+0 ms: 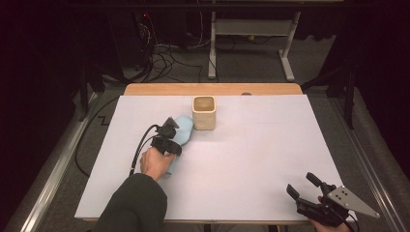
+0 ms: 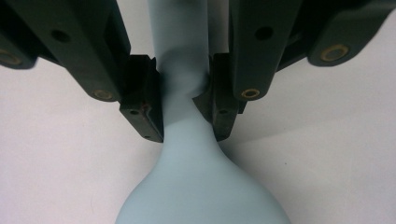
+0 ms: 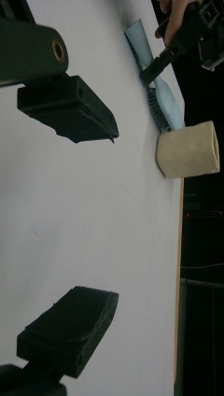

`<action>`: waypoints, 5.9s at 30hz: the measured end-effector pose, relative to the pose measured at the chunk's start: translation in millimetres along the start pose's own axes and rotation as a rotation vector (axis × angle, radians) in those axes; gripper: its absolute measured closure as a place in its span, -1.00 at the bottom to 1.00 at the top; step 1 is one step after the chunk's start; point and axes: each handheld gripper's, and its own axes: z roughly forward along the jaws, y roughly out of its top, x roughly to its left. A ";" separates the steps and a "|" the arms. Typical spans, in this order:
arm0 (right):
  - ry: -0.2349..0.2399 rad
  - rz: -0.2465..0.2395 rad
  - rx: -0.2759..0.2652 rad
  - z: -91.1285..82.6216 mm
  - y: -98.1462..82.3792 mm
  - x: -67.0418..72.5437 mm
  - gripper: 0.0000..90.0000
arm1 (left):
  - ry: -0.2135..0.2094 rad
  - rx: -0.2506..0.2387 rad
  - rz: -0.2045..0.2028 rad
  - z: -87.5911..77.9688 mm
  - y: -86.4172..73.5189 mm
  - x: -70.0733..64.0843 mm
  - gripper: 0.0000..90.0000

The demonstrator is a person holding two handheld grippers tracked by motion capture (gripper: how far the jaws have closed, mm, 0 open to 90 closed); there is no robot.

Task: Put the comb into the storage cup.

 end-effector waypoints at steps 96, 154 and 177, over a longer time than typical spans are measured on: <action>-0.005 -0.023 0.004 1.8 0.7 3.2 -0.56 | -0.083 -0.206 0.144 -40.8 -47.7 13.9 0.55; 0.038 -0.062 0.015 6.8 5.2 11.5 -0.56 | -0.285 -0.396 0.372 -61.5 -103.5 -12.9 0.55; 0.161 -0.097 0.050 35.5 23.3 42.3 -0.56 | -0.316 -0.448 0.432 -60.6 -111.5 -19.5 0.55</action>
